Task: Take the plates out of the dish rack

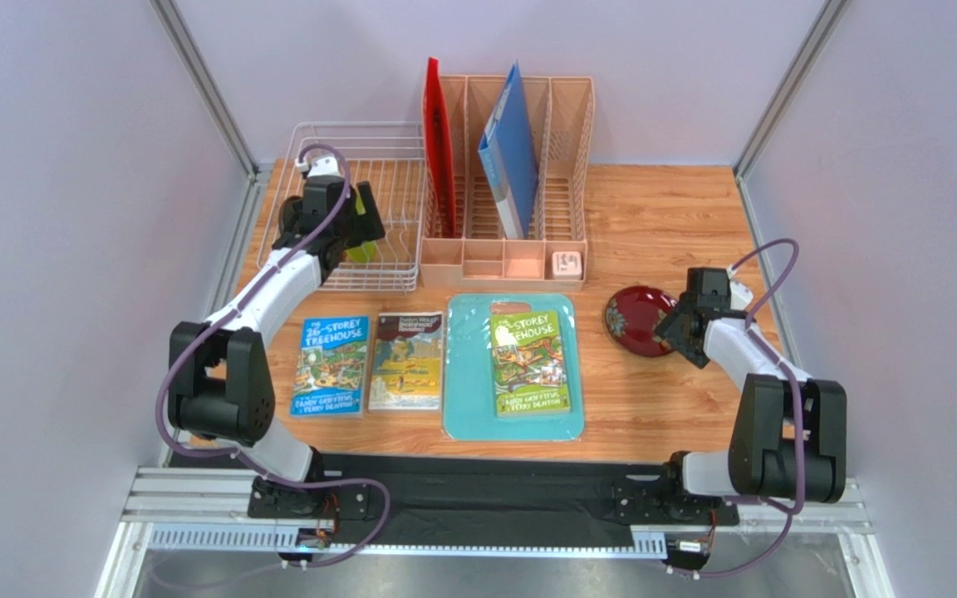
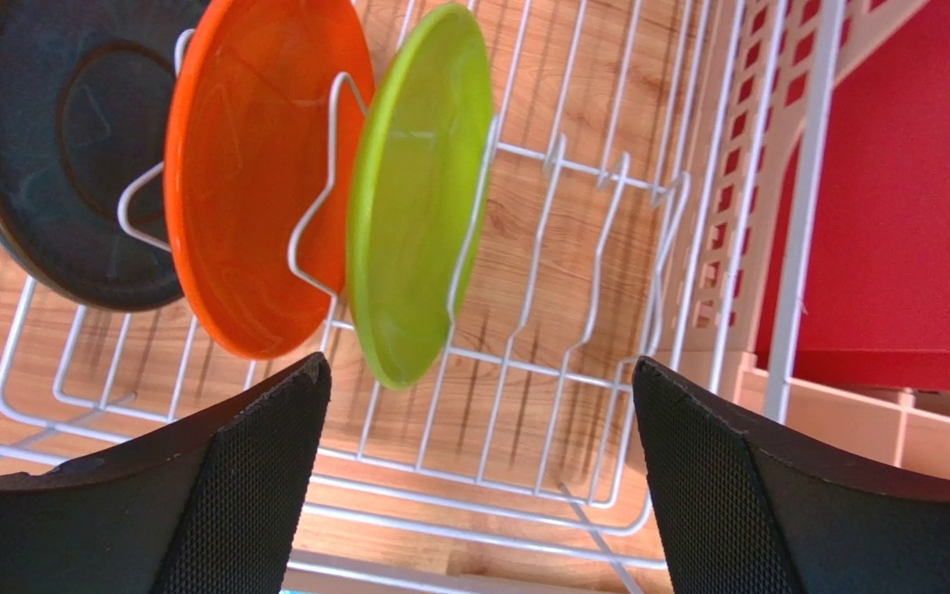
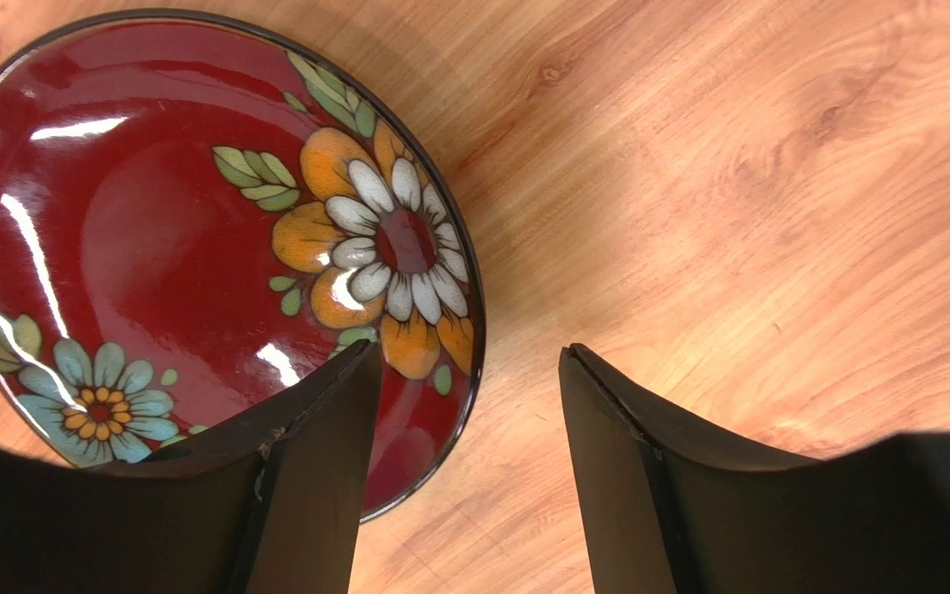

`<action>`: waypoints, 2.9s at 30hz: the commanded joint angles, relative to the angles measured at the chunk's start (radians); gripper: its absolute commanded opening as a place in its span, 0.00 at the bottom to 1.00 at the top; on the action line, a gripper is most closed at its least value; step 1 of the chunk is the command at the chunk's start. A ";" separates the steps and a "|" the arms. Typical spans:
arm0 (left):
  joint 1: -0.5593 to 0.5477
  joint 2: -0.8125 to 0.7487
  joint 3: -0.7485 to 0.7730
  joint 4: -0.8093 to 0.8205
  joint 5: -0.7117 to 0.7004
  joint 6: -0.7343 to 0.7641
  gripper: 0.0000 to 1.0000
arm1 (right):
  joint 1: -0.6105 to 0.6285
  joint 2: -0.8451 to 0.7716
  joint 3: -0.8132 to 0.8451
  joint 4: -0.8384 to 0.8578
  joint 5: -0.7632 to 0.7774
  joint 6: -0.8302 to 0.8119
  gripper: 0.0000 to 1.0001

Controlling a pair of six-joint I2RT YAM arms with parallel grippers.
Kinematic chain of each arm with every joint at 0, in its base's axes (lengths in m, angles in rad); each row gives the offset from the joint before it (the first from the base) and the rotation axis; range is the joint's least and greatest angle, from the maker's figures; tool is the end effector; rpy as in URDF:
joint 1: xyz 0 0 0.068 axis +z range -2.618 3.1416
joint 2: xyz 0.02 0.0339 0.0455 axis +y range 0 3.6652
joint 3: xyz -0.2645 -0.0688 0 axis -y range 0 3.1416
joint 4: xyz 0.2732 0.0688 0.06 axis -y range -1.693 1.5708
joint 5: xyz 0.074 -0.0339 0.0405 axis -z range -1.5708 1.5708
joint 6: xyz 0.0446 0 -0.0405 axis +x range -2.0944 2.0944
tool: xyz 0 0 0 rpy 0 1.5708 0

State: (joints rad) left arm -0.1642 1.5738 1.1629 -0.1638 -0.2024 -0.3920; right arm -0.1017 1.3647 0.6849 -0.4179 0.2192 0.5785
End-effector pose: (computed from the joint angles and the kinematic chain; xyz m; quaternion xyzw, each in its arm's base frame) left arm 0.3902 -0.0556 0.2599 -0.1473 0.8629 -0.0451 0.4814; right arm 0.2672 -0.0370 0.1427 0.3465 0.9024 -0.0483 0.2515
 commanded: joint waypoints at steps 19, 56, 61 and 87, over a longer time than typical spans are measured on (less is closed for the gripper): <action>0.049 0.258 0.207 0.036 -0.063 0.030 0.06 | -0.006 -0.326 0.120 -0.133 0.020 -0.083 0.65; -0.198 -0.461 -0.261 0.050 0.328 -0.255 0.00 | 0.397 -0.363 0.117 0.126 -0.500 -0.072 0.77; -0.274 -0.505 -0.394 0.159 0.330 -0.333 0.00 | 0.457 -0.320 0.091 0.205 -0.500 -0.039 0.77; -0.488 -0.259 -0.370 0.483 0.434 -0.484 0.00 | 0.487 -0.087 -0.028 0.643 -0.733 0.162 0.57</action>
State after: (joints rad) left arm -0.6456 1.2953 0.7166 0.2108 0.1925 -0.8585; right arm 0.3794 1.2556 0.6685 0.1192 -0.4595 0.6979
